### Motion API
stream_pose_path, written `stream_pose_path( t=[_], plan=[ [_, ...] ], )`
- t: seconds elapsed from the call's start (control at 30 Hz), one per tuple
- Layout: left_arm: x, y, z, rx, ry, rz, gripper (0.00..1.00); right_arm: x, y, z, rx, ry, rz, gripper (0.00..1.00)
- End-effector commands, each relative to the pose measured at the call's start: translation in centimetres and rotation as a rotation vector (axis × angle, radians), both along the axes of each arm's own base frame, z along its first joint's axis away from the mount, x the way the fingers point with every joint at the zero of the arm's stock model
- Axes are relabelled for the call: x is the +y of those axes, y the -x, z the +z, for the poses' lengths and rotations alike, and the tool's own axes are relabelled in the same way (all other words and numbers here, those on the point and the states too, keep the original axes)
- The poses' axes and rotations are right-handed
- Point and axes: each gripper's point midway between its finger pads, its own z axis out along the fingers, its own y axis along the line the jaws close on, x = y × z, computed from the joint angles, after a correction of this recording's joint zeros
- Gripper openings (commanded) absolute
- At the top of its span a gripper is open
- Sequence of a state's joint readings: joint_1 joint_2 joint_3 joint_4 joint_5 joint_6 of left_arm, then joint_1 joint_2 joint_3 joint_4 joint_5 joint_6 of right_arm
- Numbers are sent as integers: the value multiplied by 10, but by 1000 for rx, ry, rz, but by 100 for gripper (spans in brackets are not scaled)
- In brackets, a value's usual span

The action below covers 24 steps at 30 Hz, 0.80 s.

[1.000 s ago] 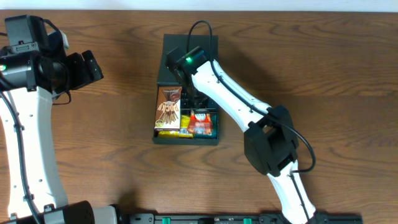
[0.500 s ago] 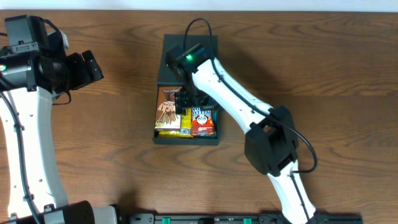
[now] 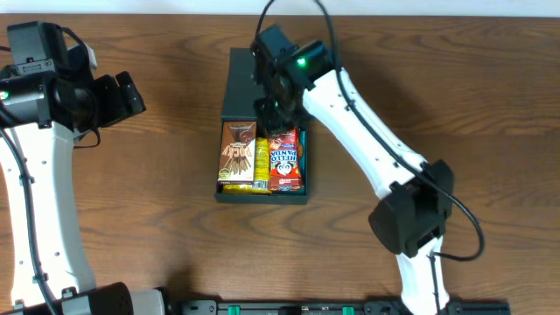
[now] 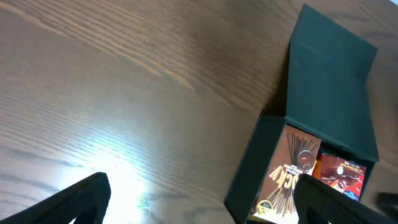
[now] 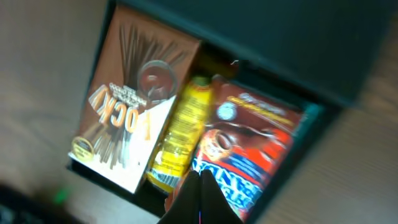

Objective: Pack container
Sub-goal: 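Lower the Hello Panda box into the box's right side and release, then withdraw the right gripper and raise both arms beside the box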

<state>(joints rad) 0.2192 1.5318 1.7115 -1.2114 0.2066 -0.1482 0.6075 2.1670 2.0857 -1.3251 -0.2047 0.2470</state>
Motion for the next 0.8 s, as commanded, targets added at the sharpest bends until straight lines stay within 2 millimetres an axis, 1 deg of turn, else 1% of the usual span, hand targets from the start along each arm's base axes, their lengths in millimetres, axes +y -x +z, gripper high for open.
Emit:
stream_pose_path(
  t=[0.0,0.07,0.13,0.27,0.43,0.63,0.7,0.77],
  plan=[
    [0,3,-6,23,-1,-17,95,-7,16,-32,140,-67,66,1],
    [0,3,-6,24,0,-17,95,-15,19,-40,177,-82,71,2],
    [0,2,-6,22,-1,-17,95,-17,25,-45,223,-130,92,2],
    [0,0,-5,13,-2,-16,95,-25,29,-58,247,-133,100,2],
    [1,-4,-9,20,6,-3,95,-23,27,-62,229,-139,124,1],
    [1,-8,-20,53,27,10,95,-28,31,-75,245,-115,132,2],
    [-3,-10,-24,60,53,0,95,-28,31,-75,242,-117,139,1],
    [-7,-13,-26,61,77,-11,95,-26,29,-71,234,-131,157,2]
  ],
)
